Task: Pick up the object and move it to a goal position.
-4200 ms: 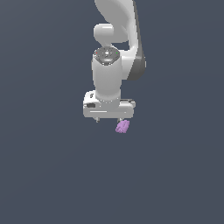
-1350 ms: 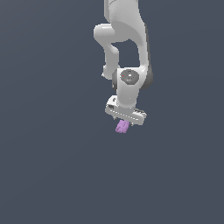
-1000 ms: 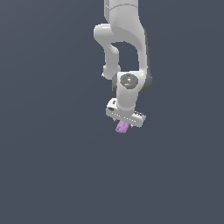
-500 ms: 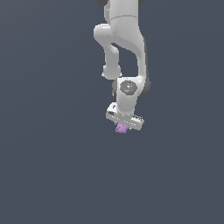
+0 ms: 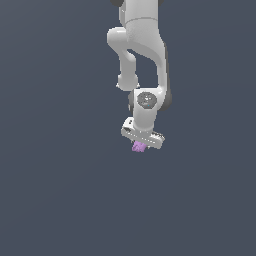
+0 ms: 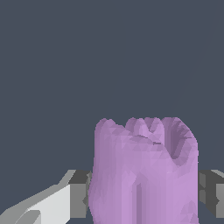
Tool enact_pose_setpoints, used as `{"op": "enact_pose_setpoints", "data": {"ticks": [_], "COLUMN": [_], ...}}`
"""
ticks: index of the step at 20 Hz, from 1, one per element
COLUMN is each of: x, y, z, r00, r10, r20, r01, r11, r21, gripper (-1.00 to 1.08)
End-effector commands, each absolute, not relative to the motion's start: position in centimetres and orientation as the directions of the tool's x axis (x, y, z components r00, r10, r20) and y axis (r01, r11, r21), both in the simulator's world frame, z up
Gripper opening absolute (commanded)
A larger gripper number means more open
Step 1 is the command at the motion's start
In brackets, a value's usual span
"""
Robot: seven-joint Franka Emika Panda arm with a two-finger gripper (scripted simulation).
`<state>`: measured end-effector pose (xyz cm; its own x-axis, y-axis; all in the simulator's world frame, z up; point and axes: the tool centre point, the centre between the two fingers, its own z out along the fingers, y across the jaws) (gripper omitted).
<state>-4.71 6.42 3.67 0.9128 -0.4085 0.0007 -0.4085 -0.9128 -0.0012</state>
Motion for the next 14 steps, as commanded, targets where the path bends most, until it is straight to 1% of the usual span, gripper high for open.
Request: {"op": "enact_pose_setpoints", "data": {"ticks": [1,8,14], "x": [-4.7,-5.1,-5.8], "y": [6.4,5.7,4.3], "z": [3.7,5.0,8.0], "r00": [0.913,0.913,0.913], "r10": [-0.409,-0.409,-0.409], "r20": [0.001,0.001,0.001], "r01": [-0.409,-0.409,-0.409], "r11": [-0.913,-0.913,-0.913], "r21": [-0.001,-0.001,-0.001], "gripper": [-1.0,-1.0,-1.0]}}
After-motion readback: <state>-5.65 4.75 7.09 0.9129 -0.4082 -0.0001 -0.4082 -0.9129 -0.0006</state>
